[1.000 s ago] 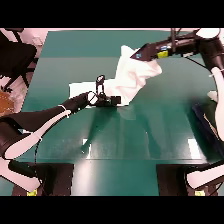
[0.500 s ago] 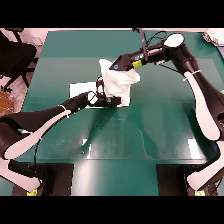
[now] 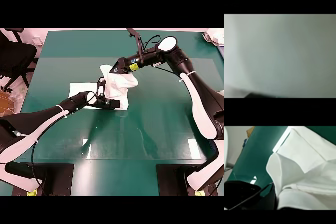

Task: Fold the shirts.

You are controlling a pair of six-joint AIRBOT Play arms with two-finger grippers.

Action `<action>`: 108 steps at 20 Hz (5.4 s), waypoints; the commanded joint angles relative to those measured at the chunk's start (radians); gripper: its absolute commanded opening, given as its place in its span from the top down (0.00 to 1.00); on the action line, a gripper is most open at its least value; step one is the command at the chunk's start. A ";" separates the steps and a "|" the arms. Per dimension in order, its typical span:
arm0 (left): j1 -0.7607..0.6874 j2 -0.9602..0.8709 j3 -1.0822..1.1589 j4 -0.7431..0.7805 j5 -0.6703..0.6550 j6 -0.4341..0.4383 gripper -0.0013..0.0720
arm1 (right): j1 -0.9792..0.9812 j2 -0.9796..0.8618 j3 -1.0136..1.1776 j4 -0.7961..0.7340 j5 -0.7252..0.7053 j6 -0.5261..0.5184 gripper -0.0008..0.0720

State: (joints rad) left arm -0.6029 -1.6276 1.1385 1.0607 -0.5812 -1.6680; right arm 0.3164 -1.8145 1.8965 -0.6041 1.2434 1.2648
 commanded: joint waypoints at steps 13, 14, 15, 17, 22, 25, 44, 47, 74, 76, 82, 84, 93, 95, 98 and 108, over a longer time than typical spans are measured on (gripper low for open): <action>0.156 0.232 0.001 0.561 -0.263 -0.100 0.96 | -0.048 0.035 0.001 -0.017 0.049 0.056 0.96; 0.180 0.244 0.002 0.560 -0.250 -0.105 0.96 | -0.056 0.050 0.001 -0.018 0.055 0.064 0.96; 0.198 0.250 0.002 0.560 -0.233 -0.105 0.96 | -0.065 0.072 0.001 -0.017 0.057 0.085 0.96; 0.226 0.254 0.002 0.560 -0.214 -0.103 0.96 | -0.079 0.121 0.001 -0.016 0.077 0.144 0.96; 0.276 0.254 0.002 0.561 -0.221 -0.082 0.96 | -0.030 0.184 0.001 -0.021 0.090 0.246 0.96; 0.357 0.254 0.002 0.564 -0.268 -0.077 0.96 | 0.010 0.184 0.001 -0.107 0.036 0.377 0.95; 0.525 0.107 0.002 0.528 -0.152 0.082 0.95 | 0.015 0.305 0.001 -0.684 0.191 0.837 0.96; 0.507 0.083 0.001 0.531 -0.160 0.106 0.95 | -0.003 0.315 0.001 -0.679 0.189 0.826 0.95; 0.458 0.210 0.002 0.240 -0.549 0.206 0.96 | -0.161 0.282 0.001 -0.669 0.172 0.678 0.95; 0.458 0.226 0.004 0.245 -0.529 0.209 0.96 | -0.122 0.276 0.001 -0.670 0.169 0.678 0.95; 0.458 0.316 0.006 0.263 -0.500 0.236 0.96 | 0.039 0.264 0.001 -0.670 0.058 0.709 0.95; 0.458 0.327 0.006 0.272 -0.492 0.236 0.96 | 0.093 0.236 0.001 -0.669 0.056 0.735 0.95; 0.458 0.328 0.006 0.264 -0.478 0.232 0.96 | 0.257 0.033 0.001 -0.457 -0.245 0.769 0.95; 0.458 0.328 0.006 0.262 -0.477 0.232 0.96 | 0.275 -0.007 0.001 -0.399 -0.302 0.769 0.95; 0.458 0.328 0.006 0.254 -0.477 0.233 0.95 | 0.293 -0.050 0.001 -0.354 -0.312 0.769 0.95; 0.533 0.452 0.006 0.277 -0.378 0.226 0.96 | 0.238 -0.028 0.119 -0.201 -0.283 0.455 0.19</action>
State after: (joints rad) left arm -0.1116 -1.2274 1.1442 1.3296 -0.9916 -1.4399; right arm 0.5880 -1.8618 1.9572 -0.8459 0.9199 1.8408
